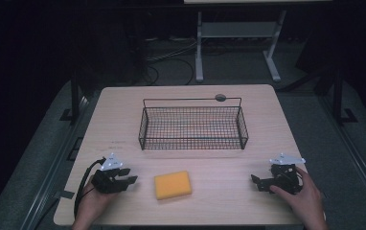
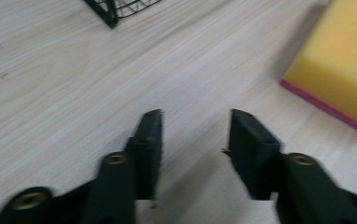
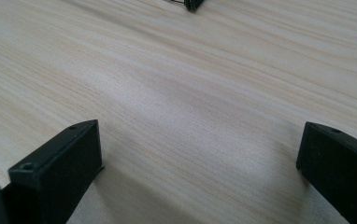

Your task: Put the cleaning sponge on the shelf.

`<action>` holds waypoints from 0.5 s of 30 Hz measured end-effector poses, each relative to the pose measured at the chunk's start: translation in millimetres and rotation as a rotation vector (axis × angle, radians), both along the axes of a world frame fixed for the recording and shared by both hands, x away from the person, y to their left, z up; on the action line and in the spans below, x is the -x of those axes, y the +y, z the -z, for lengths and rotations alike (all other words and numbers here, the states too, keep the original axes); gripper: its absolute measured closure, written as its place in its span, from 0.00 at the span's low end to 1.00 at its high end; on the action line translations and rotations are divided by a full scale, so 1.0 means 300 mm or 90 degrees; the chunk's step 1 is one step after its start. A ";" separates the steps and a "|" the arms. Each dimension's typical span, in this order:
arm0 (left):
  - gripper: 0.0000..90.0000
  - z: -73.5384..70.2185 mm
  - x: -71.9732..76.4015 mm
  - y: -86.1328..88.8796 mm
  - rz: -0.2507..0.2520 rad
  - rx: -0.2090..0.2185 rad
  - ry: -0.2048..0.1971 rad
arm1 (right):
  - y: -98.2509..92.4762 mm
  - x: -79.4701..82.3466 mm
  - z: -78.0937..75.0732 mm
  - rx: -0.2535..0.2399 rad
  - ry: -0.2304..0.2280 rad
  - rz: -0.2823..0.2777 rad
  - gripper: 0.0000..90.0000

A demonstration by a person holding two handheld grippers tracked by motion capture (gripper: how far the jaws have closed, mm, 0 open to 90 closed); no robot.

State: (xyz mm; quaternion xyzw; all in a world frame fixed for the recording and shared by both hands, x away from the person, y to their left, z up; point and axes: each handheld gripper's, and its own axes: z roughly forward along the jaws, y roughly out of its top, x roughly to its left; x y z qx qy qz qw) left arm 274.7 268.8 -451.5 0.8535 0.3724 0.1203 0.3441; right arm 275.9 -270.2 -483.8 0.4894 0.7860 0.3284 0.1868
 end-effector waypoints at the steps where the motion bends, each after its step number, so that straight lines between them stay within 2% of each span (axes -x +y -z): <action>1: 0.71 -0.005 -0.003 -0.001 0.009 0.002 0.005 | 0.000 0.000 0.000 0.000 0.000 0.000 0.00; 2: 0.76 -0.005 -0.003 -0.001 0.009 0.002 0.005 | 0.000 0.000 0.000 0.000 0.000 0.000 0.00; 3: 0.76 -0.008 -0.006 -0.003 0.017 0.004 0.016 | 0.000 0.000 0.000 0.000 0.000 0.000 0.00; 4: 0.90 -0.013 -0.010 -0.006 0.025 0.008 0.030 | 0.000 0.000 0.000 0.000 0.000 0.000 0.00; 6: 0.99 -0.015 -0.012 -0.007 0.031 0.014 0.035 | 0.000 0.000 0.000 0.000 0.000 0.000 0.00; 7: 1.00 -0.022 -0.014 -0.011 0.034 0.018 0.046 | 0.000 0.000 0.000 0.000 0.000 0.000 0.00; 15: 1.00 -0.066 -0.025 -0.037 0.040 0.008 0.058 | 0.000 0.000 0.000 0.000 0.000 0.000 0.00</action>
